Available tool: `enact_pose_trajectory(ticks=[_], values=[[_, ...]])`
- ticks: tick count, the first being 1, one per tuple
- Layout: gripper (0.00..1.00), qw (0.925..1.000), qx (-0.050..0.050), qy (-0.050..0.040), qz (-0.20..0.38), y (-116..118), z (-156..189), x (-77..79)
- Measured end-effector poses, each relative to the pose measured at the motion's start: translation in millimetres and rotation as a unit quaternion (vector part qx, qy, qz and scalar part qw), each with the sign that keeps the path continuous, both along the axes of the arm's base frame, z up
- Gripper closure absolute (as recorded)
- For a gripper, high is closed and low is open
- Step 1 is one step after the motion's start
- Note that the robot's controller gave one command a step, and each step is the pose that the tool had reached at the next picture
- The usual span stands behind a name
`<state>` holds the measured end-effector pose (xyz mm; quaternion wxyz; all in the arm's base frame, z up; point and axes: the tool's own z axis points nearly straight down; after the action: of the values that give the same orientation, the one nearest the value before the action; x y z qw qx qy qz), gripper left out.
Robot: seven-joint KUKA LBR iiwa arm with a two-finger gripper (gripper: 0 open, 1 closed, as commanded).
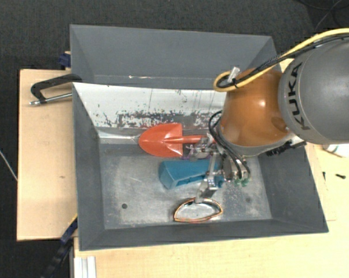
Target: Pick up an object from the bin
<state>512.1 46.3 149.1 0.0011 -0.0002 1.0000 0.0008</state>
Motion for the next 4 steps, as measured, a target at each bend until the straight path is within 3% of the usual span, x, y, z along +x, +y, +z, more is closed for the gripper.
enact_pose_trajectory(ticks=[1,2,3,4], values=[[0.0,1.0,0.001,-0.0044,0.002,-17,-69,41.3],[0.0,1.0,0.002,-0.0055,0.004,-15,-65,41.5],[0.0,0.9993,0.002,-0.0071,-0.037,-11,-71,42.7],[0.0,0.9999,0.001,-0.0058,-0.014,-5,-75,42.5]])
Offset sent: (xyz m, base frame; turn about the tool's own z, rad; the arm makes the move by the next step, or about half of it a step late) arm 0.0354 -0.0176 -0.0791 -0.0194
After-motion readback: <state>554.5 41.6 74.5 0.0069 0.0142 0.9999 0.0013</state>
